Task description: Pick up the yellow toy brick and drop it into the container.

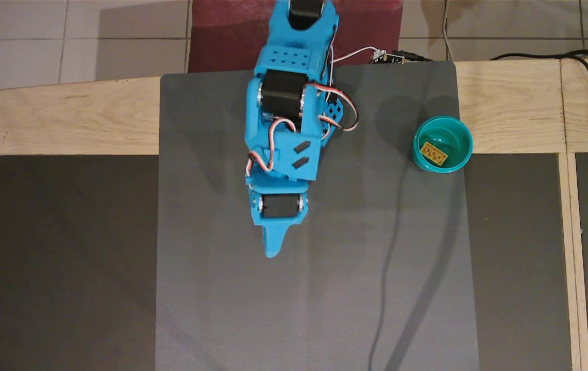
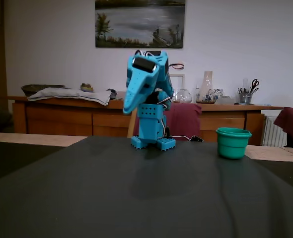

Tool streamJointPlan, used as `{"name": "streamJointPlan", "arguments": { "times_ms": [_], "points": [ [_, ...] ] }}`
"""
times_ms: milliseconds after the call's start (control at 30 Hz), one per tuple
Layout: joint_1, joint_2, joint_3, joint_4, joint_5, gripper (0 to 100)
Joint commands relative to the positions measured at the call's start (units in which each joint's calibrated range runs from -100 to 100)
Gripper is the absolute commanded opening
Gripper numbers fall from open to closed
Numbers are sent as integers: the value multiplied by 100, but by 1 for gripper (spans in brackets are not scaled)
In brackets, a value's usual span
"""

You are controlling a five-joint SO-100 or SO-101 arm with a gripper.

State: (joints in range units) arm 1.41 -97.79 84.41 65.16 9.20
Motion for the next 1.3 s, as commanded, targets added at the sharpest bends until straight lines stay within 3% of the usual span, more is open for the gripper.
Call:
{"name": "streamJointPlan", "arguments": {
  "times_ms": [0, 233, 467, 633, 967, 1267],
  "points": [
    [10, -137, 367, -318, -11, 0],
    [-354, -86, 1496, -1482, -11, 0],
    [-717, -86, 1496, -1065, -16, 0],
    [-679, -86, 1496, -1047, -31, 0],
    [-129, -86, 1486, -1056, -601, 0],
    [-145, -86, 1486, -1056, -591, 0]
  ]
}}
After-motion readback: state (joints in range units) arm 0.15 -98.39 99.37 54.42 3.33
